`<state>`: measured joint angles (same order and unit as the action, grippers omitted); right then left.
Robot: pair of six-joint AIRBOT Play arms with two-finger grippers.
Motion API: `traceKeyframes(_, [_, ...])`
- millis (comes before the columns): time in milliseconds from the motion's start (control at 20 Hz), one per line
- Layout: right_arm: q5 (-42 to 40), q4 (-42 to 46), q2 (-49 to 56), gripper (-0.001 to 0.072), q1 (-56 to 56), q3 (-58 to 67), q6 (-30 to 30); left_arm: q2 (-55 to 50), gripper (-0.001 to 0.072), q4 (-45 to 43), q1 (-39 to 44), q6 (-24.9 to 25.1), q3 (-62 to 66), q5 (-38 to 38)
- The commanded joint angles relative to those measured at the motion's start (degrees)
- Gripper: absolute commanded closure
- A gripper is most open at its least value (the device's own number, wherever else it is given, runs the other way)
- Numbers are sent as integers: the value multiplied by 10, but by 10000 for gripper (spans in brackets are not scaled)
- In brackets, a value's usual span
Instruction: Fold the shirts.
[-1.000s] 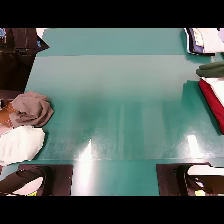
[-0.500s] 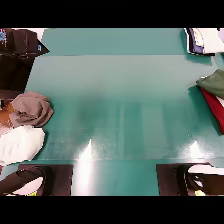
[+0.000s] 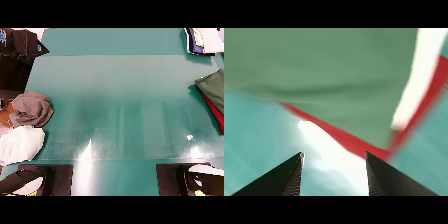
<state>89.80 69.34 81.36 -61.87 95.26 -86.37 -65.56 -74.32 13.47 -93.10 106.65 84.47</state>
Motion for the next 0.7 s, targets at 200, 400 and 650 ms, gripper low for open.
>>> traceKeyframes(200, [-39,-202,-64,693,131,-1,-5,0,677,0,0,1,0,-36])
traceKeyframes(400, [-39,-201,-90,693,250,-1,-5,0,677,0,0,1,0,-53])
traceKeyframes(650, [-57,-198,-106,693,362,-1,-5,0,677,0,0,1,0,-56])
